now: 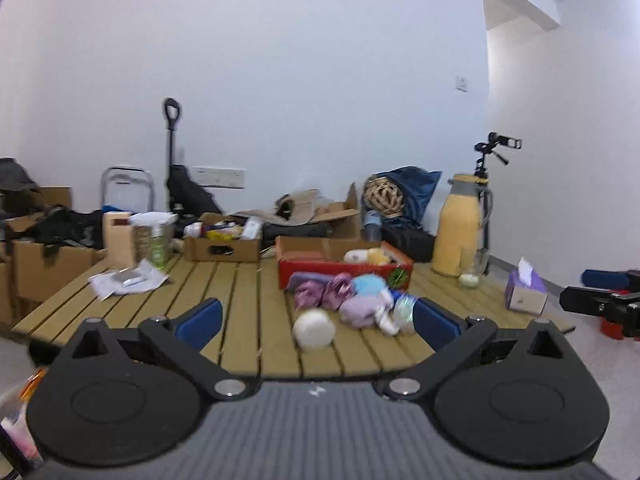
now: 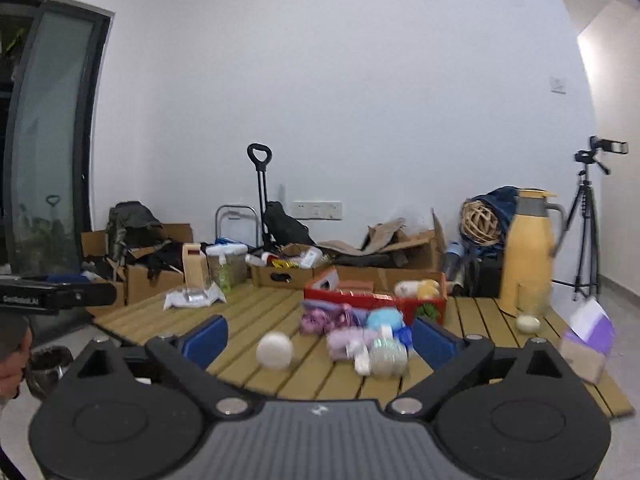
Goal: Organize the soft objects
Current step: 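Withdraw both grippers and move toward the white foam roll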
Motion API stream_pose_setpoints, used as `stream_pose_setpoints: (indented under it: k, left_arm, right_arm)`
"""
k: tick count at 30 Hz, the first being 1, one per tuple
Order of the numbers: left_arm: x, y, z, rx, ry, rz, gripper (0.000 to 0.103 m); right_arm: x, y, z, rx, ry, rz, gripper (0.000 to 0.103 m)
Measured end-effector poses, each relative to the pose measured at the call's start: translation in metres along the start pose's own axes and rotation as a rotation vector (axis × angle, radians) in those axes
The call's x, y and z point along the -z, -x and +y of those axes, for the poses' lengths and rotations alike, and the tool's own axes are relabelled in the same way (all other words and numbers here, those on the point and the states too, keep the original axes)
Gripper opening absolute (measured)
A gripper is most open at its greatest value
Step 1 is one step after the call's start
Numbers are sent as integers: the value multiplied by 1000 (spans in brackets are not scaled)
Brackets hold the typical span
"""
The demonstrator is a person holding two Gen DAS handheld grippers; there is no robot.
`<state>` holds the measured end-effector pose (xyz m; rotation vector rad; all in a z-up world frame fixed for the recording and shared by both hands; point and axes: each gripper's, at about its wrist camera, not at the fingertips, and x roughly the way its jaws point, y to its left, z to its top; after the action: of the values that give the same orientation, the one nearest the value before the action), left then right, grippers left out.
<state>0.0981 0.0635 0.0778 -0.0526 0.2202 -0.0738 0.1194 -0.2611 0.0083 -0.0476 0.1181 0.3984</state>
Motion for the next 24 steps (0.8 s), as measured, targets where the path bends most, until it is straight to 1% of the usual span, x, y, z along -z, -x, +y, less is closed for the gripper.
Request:
stream_pose_setpoints:
  k: [2, 4, 6, 9, 13, 17, 19, 24]
  left_arm:
    - [21, 18, -5, -13, -18, 8, 103]
    - [36, 32, -8, -20, -37, 25, 103]
    - [44, 45, -10, -19, -35, 34, 103]
    - [49, 60, -10, -17, -33, 19, 103]
    - [50, 69, -12, -23, -38, 5, 103]
    - [50, 72, -16, -12, -43, -1, 103]
    - [49, 70, -17, -9, -46, 1, 103]
    - [45, 51, -15, -3, -50, 4, 103]
  right_arm:
    - [19, 14, 10, 13, 12, 19, 99]
    - [34, 23, 17, 13, 0, 54, 99]
    - [47, 30, 23, 9, -12, 86, 99]
    - [60, 40, 36, -6, -7, 105, 99]
    - [60, 47, 48, -9, 26, 88, 99]
    - [57, 52, 47, -3, 22, 67, 97]
    - [56, 49, 44, -5, 14, 69, 97]
    - [52, 30, 35, -13, 15, 70, 91]
